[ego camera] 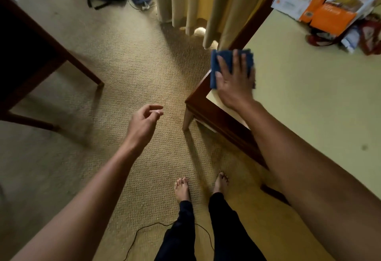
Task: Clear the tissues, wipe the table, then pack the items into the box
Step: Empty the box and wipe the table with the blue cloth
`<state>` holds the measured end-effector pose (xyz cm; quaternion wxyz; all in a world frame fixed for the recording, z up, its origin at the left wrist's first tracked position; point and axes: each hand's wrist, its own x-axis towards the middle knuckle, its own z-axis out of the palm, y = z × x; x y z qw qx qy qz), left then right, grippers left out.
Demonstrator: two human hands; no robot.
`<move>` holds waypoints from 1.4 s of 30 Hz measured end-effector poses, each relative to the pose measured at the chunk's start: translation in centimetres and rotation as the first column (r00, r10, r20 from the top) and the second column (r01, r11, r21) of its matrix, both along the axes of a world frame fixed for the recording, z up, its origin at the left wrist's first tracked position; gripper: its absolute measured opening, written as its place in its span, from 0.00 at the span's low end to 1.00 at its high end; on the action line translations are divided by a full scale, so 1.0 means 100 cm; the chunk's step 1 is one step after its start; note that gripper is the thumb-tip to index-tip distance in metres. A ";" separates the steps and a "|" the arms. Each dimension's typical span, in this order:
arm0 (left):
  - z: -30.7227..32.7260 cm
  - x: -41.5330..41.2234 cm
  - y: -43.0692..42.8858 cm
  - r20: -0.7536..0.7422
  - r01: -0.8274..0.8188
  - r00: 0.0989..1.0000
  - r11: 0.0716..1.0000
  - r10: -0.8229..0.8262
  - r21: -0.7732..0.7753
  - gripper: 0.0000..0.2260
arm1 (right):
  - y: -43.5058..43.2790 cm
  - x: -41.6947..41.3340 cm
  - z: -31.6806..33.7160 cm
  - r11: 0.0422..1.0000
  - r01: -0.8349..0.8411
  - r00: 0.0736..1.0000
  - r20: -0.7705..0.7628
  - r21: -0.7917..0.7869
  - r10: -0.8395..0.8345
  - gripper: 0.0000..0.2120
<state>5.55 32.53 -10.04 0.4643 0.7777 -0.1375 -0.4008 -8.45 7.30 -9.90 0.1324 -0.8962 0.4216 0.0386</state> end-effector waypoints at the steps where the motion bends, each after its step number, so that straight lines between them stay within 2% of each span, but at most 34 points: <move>1: 0.001 -0.004 -0.007 0.027 0.016 0.999 1.000 -0.016 -0.008 0.10 | 0.008 0.014 -0.002 0.999 -0.030 1.000 0.000 0.014 0.030 0.27; 3: 0.004 -0.011 -0.022 0.103 0.028 0.994 0.999 -0.026 -0.024 0.11 | 0.045 0.010 -0.004 0.991 -0.135 0.991 0.009 0.006 0.134 0.27; 5: 0.007 -0.017 -0.036 0.197 0.065 0.978 0.998 -0.062 -0.009 0.13 | 0.085 -0.041 -0.004 0.982 -0.187 0.982 -0.020 -0.031 0.187 0.29; 7: 0.007 -0.027 -0.048 0.355 0.147 0.922 0.988 -0.157 0.056 0.15 | 0.111 -0.115 -0.002 0.994 -0.110 0.993 -0.051 -0.026 0.109 0.30; 10: 0.012 -0.052 -0.062 0.508 0.290 0.793 0.941 -0.337 0.173 0.22 | 0.086 -0.184 0.003 0.989 0.149 0.987 -0.065 0.001 -0.149 0.29; 13: 0.012 -0.068 -0.072 0.529 0.374 0.731 0.901 -0.432 0.219 0.26 | 0.022 -0.151 0.002 0.936 0.350 0.936 -0.025 -0.019 -0.351 0.28; 14: 0.012 -0.071 -0.074 0.521 0.379 0.732 0.898 -0.439 0.223 0.27 | 0.011 -0.129 0.003 0.933 0.360 0.933 -0.019 -0.009 -0.360 0.28; 15: 0.012 -0.072 -0.076 0.516 0.369 0.741 0.902 -0.430 0.222 0.28 | 0.011 -0.109 0.002 0.947 0.322 0.947 -0.017 -0.009 -0.322 0.28; 17: 0.014 -0.073 -0.080 0.516 0.337 0.753 0.913 -0.409 0.232 0.29 | 0.044 -0.098 -0.002 0.990 0.139 0.990 -0.005 -0.025 -0.139 0.29; 18: 0.015 -0.075 -0.082 0.518 0.336 0.746 0.908 -0.418 0.250 0.29 | 0.070 -0.111 -0.003 0.998 0.056 0.998 -0.014 -0.040 -0.057 0.29; 20: 0.014 -0.076 -0.082 0.523 0.343 0.727 0.895 -0.444 0.284 0.29 | 0.113 -0.165 -0.004 0.999 0.030 0.999 -0.026 -0.041 -0.031 0.28; 22: 0.011 -0.076 -0.079 0.532 0.366 0.706 0.884 -0.468 0.292 0.30 | 0.118 -0.225 -0.004 0.988 0.152 0.987 -0.046 -0.032 -0.154 0.28; 24: 0.010 -0.081 -0.078 0.540 0.386 0.680 0.868 -0.496 0.312 0.30 | 0.087 -0.256 -0.002 0.951 0.306 0.949 -0.061 -0.037 -0.308 0.29; 26: 0.011 -0.087 -0.079 0.522 0.378 0.681 0.857 -0.513 0.349 0.31 | 0.044 -0.242 -0.001 0.909 0.413 0.909 -0.042 -0.046 -0.415 0.30; 28: 0.011 -0.092 -0.080 0.526 0.361 0.678 0.856 -0.513 0.369 0.31 | 0.014 -0.203 0.000 0.899 0.438 0.899 -0.022 -0.022 -0.438 0.32; 31: 0.010 -0.094 -0.080 0.557 0.343 0.648 0.852 -0.520 0.396 0.31 | 0.034 -0.162 0.000 0.965 0.261 0.965 -0.004 0.012 -0.261 0.33; 33: 0.011 -0.093 -0.081 0.574 0.335 0.616 0.839 -0.540 0.430 0.31 | 0.080 -0.183 -0.004 0.990 0.137 0.990 -0.025 -0.015 -0.138 0.31; 35: 0.012 -0.093 -0.080 0.589 0.323 0.588 0.829 -0.554 0.457 0.31 | 0.116 -0.233 -0.007 0.994 0.107 0.993 -0.038 -0.032 -0.108 0.30; 38: 0.015 -0.100 -0.078 0.634 0.323 0.533 0.827 -0.561 0.460 0.30 | 0.110 -0.293 -0.005 0.988 0.149 0.987 -0.062 -0.034 -0.151 0.30; 42: 0.023 -0.141 -0.086 0.699 0.372 0.500 0.856 -0.511 0.360 0.26 | 0.045 -0.253 -0.001 0.940 0.341 0.940 -0.005 -0.022 -0.341 0.31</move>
